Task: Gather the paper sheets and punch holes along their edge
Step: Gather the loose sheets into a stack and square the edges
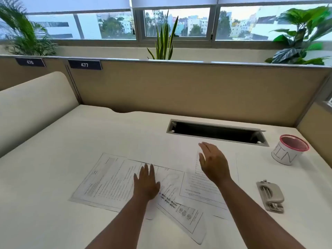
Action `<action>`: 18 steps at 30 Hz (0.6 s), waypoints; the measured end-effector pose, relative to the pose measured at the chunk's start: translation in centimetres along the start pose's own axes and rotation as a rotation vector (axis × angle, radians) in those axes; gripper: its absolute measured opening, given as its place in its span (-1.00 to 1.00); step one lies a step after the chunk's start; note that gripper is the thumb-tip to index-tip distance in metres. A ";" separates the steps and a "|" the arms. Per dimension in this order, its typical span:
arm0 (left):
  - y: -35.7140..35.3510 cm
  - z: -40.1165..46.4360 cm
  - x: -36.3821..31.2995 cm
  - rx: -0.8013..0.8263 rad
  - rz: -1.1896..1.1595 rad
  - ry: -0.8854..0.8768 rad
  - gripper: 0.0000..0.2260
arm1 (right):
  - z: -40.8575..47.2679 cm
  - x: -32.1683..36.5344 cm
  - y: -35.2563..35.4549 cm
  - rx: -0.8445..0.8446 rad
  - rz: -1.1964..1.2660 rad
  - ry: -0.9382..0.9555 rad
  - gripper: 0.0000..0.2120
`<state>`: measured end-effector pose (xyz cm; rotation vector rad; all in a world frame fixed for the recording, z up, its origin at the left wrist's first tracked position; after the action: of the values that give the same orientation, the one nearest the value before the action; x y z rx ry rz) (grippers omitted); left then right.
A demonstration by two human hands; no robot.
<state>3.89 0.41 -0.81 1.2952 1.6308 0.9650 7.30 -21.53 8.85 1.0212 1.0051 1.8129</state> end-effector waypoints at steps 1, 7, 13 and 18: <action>-0.7 0.0 0.3 0.044 0.007 0.025 -0.35 | -0.1 0.0 -1.0 0.022 0.026 0.009 -0.71; -2.9 0.6 1.4 0.094 -0.022 0.063 -0.28 | -0.2 -0.4 -6.5 0.410 0.034 0.019 -0.58; -3.7 0.5 1.4 0.014 -0.048 0.035 -0.29 | 1.1 0.2 -9.7 0.636 0.006 0.008 -0.45; -4.3 0.4 1.6 -0.043 -0.058 0.023 -0.32 | 1.5 0.1 -11.7 0.754 0.000 -0.027 -0.41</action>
<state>2.49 1.26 -5.16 1.2063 1.6473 0.9778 11.64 -16.87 -1.05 1.4680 1.7288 1.4171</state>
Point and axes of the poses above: each hand's wrist, its own z-axis towards the middle knuckle, its own y-axis out of the back of the hand, x = y × z, the point moved 4 cm from there along z, towards the middle knuckle, and after that the axes turned 10 degrees about x, right-handed, at the moved point
